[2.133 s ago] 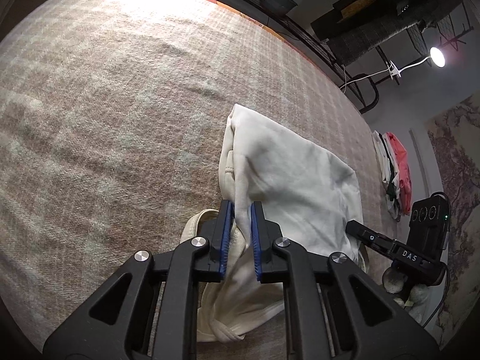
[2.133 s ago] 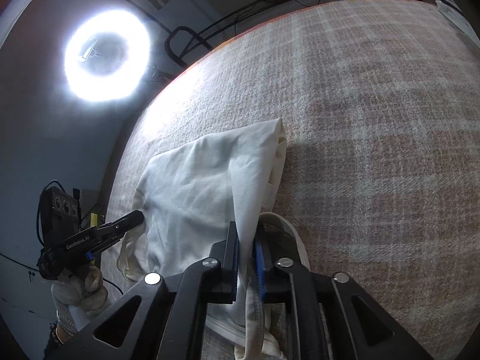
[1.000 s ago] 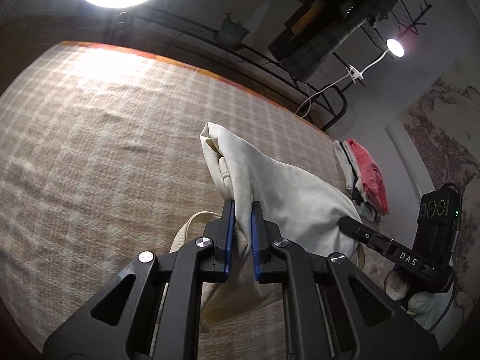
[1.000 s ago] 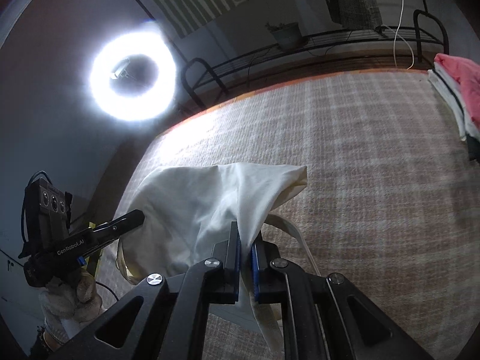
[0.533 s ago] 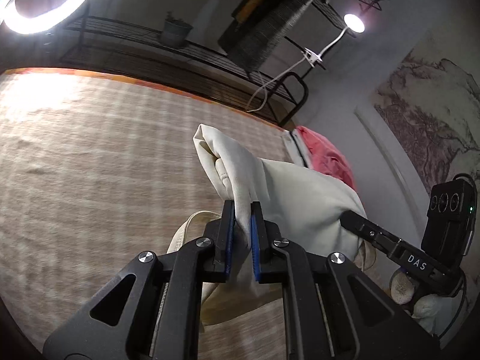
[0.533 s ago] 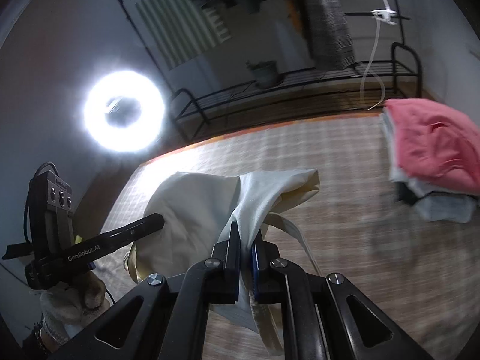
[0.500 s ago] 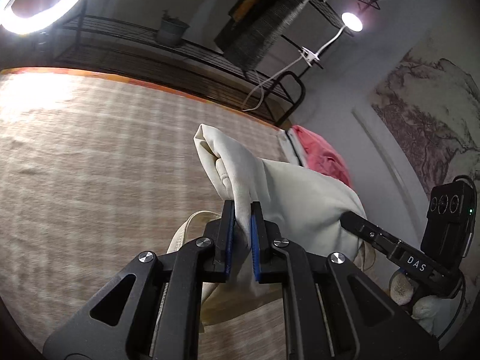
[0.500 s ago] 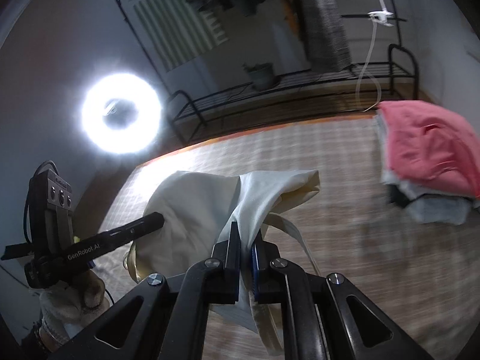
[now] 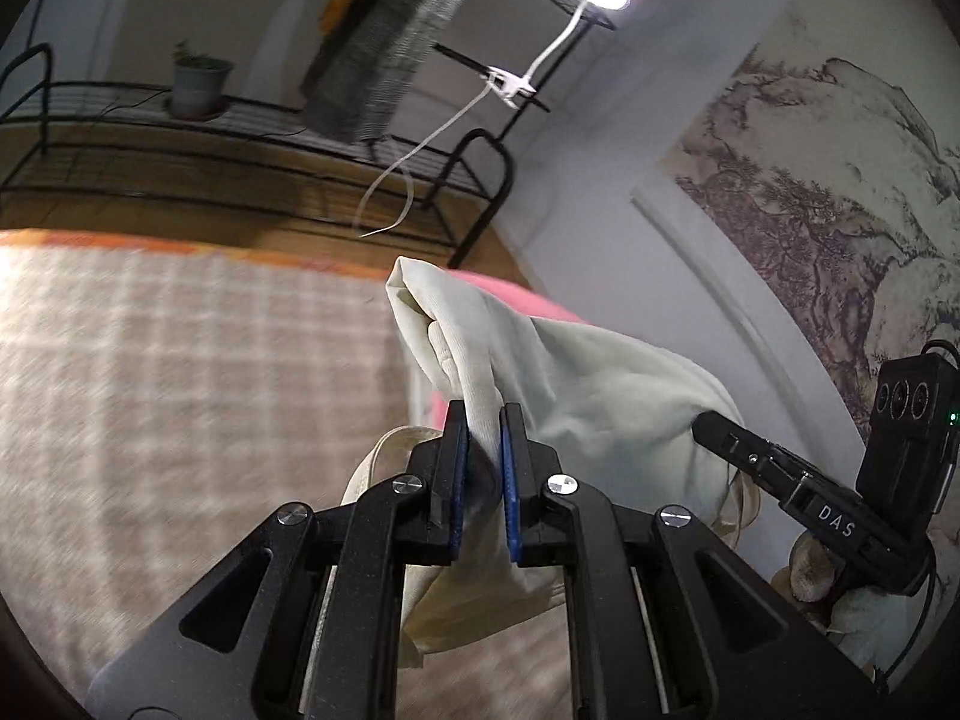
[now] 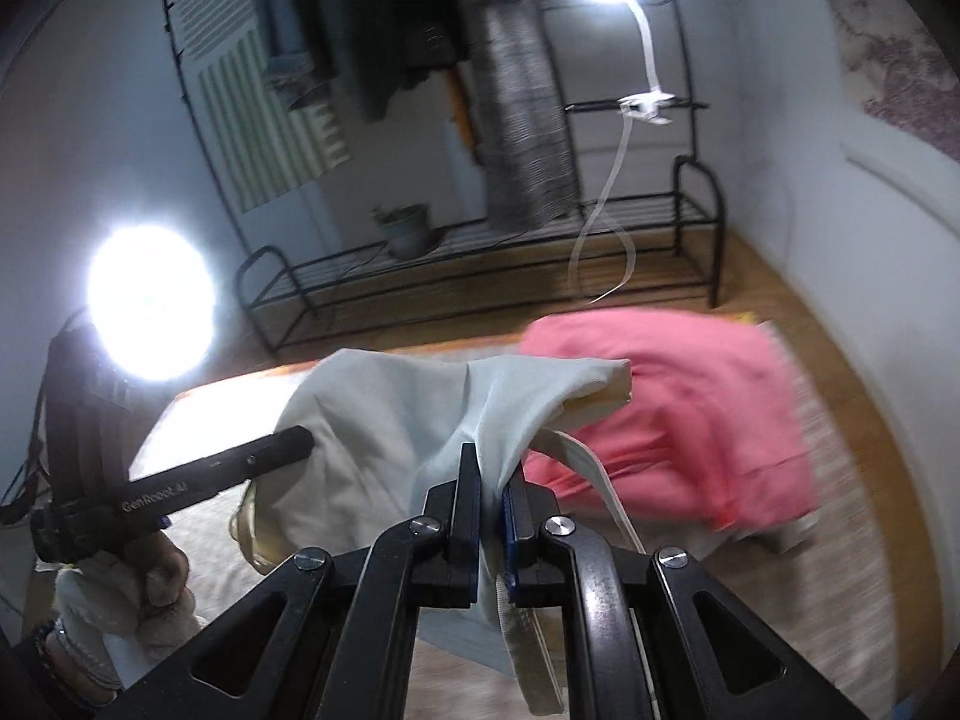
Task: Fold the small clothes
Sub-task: 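Lift the folded tank top with both grippers and carry it toward the clothes stack, then lower the tank top onto the pink folded clothes and open both grippers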
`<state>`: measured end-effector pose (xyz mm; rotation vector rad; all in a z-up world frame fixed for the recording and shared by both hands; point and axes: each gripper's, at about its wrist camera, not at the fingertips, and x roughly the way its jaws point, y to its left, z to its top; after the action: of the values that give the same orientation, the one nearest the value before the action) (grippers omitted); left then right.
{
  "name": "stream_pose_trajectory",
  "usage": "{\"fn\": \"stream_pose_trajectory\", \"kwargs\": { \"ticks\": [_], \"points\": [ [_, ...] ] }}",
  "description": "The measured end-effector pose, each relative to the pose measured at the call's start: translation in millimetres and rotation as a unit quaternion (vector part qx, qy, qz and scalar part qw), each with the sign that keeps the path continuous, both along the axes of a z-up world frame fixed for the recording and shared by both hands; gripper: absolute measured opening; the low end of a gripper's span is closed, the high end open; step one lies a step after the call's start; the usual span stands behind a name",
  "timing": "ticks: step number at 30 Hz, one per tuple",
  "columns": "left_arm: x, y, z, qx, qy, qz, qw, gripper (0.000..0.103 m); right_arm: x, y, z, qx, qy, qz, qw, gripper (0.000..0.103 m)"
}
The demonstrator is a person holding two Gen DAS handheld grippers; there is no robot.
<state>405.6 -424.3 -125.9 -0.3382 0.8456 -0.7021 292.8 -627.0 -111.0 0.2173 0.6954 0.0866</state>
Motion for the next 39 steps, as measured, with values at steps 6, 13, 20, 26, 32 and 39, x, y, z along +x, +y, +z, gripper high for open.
{"fn": "stream_pose_trajectory", "kwargs": {
  "ticks": [6,13,20,26,32,39],
  "points": [
    [19,-67,-5,0.014,-0.022,-0.013,0.9996,0.008,13,-60,6,-0.017,-0.017,-0.03,0.999,0.003],
    [35,-114,-18,0.028,-0.048,-0.003,0.9984,0.008,42,-114,-4,-0.025,-0.029,-0.057,0.998,0.003],
    [56,-131,-45,0.064,-0.047,0.029,0.9964,0.008,71,-135,-30,-0.018,-0.032,-0.061,0.997,0.003],
    [72,-132,-75,0.105,-0.024,0.042,0.9933,0.008,90,-141,-67,-0.02,0.004,-0.08,0.997,0.004],
    [72,-126,-79,0.108,-0.014,0.034,0.9935,0.014,96,-154,-91,-0.027,0.06,-0.113,0.991,0.026],
    [54,-108,-60,0.107,-0.024,0.027,0.9936,0.026,84,-152,-83,-0.06,0.08,-0.142,0.985,0.03]
  ]
}}
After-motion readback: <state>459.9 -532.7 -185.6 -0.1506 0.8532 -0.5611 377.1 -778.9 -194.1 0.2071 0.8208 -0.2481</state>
